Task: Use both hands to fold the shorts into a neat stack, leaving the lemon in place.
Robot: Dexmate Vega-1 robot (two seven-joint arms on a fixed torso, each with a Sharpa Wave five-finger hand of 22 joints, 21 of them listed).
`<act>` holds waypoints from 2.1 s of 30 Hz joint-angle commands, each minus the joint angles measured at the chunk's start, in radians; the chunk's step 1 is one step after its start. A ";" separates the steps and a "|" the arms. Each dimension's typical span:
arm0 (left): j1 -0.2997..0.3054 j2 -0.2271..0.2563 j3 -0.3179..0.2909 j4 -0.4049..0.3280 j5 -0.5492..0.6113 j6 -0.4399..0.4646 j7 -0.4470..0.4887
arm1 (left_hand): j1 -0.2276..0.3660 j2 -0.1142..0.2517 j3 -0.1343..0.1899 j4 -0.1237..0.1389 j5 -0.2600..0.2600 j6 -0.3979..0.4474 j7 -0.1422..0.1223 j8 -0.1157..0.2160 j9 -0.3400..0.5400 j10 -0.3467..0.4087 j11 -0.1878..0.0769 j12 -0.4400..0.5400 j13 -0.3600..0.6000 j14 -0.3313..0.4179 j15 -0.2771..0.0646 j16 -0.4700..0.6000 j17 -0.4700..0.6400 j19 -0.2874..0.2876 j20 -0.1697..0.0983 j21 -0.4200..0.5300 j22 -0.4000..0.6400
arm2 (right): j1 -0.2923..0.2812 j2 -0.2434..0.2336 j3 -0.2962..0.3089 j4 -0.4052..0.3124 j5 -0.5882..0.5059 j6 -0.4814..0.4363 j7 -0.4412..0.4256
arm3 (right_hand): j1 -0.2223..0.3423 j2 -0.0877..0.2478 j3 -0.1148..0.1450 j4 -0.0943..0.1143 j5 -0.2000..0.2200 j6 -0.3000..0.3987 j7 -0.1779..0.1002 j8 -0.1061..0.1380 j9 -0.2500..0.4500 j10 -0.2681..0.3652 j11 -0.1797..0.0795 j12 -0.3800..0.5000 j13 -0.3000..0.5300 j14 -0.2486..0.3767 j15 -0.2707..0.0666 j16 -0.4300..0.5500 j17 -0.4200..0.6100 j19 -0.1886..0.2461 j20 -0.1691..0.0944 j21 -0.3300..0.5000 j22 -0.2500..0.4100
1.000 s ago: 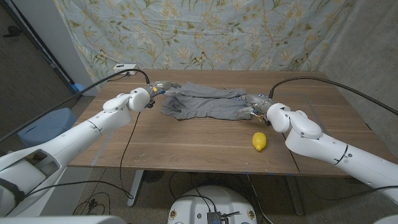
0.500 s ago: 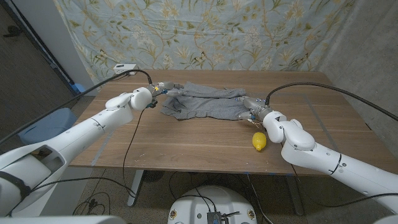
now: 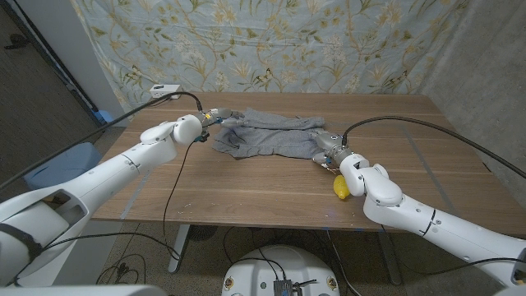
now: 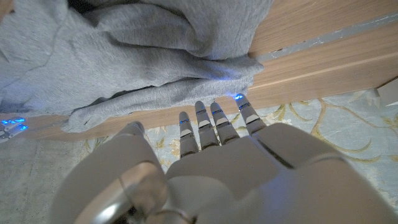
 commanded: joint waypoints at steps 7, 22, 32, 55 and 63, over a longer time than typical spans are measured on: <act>-0.009 0.006 0.001 0.009 -0.038 -0.015 -0.031 | -0.017 0.002 -0.003 -0.001 0.005 0.008 0.004 0.006 0.000 0.010 0.001 0.005 -0.001 0.008 -0.001 0.005 -0.001 -0.001 0.010 -0.004 0.004 | 0.048 0.112 -0.030 0.206 -0.077 0.073 -0.121 | 0.106 0.040 0.020 0.003 -0.010 0.082 -0.026 0.033 0.000 0.083 -0.038 0.040 -0.004 0.100 -0.062 0.056 -0.009 0.085 -0.053 0.016 0.004; -0.029 -0.050 0.019 0.168 -0.148 -0.150 -0.059 | -0.087 0.030 -0.004 0.025 0.023 -0.071 -0.012 -0.009 0.001 -0.122 -0.009 -0.029 -0.004 -0.043 -0.007 -0.009 -0.005 0.002 0.014 -0.013 0.007 | 0.096 0.158 -0.044 0.312 -0.095 0.110 -0.233 | 0.117 0.064 -0.001 0.037 -0.081 0.602 -0.023 0.150 -0.006 0.508 -0.056 0.132 -0.013 0.460 -0.146 0.175 -0.040 0.256 -0.072 0.076 0.007; -0.061 -0.088 0.062 0.248 -0.154 -0.185 -0.092 | -0.117 0.014 -0.019 0.027 0.026 -0.061 0.000 -0.002 0.001 -0.124 -0.004 -0.020 -0.005 -0.055 -0.001 -0.007 -0.005 -0.009 0.017 -0.021 0.008 | 0.126 0.143 -0.060 0.337 -0.148 0.149 -0.305 | 0.122 0.114 0.032 0.038 -0.089 0.795 0.004 0.199 -0.002 0.676 -0.057 0.160 -0.013 0.603 -0.162 0.222 -0.033 0.320 -0.067 0.112 0.011; -0.059 -0.078 0.068 0.258 -0.178 -0.192 -0.101 | -0.151 0.002 -0.036 0.026 0.033 -0.058 0.010 0.002 0.002 -0.129 0.008 -0.014 -0.005 -0.057 0.004 -0.004 -0.005 -0.008 0.019 -0.025 0.008 | 0.369 0.113 -0.171 0.429 -0.472 0.502 -0.337 | 0.277 0.126 0.037 0.008 -0.081 0.862 -0.047 0.201 0.019 0.777 -0.126 0.141 0.012 0.829 -0.206 0.393 0.135 0.411 -0.213 0.301 0.090; -0.044 -0.066 0.059 0.241 -0.187 -0.190 -0.096 | -0.161 0.000 -0.041 0.026 0.036 -0.056 0.010 0.003 0.002 -0.128 0.008 -0.012 -0.005 -0.058 0.003 -0.003 -0.005 -0.008 0.019 -0.027 0.009 | 0.449 0.130 -0.182 0.472 -0.541 0.598 -0.417 | 0.406 0.114 0.051 0.006 -0.092 0.948 -0.048 0.219 0.023 0.851 -0.125 0.144 0.032 0.868 -0.203 0.406 0.192 0.371 -0.244 0.417 0.130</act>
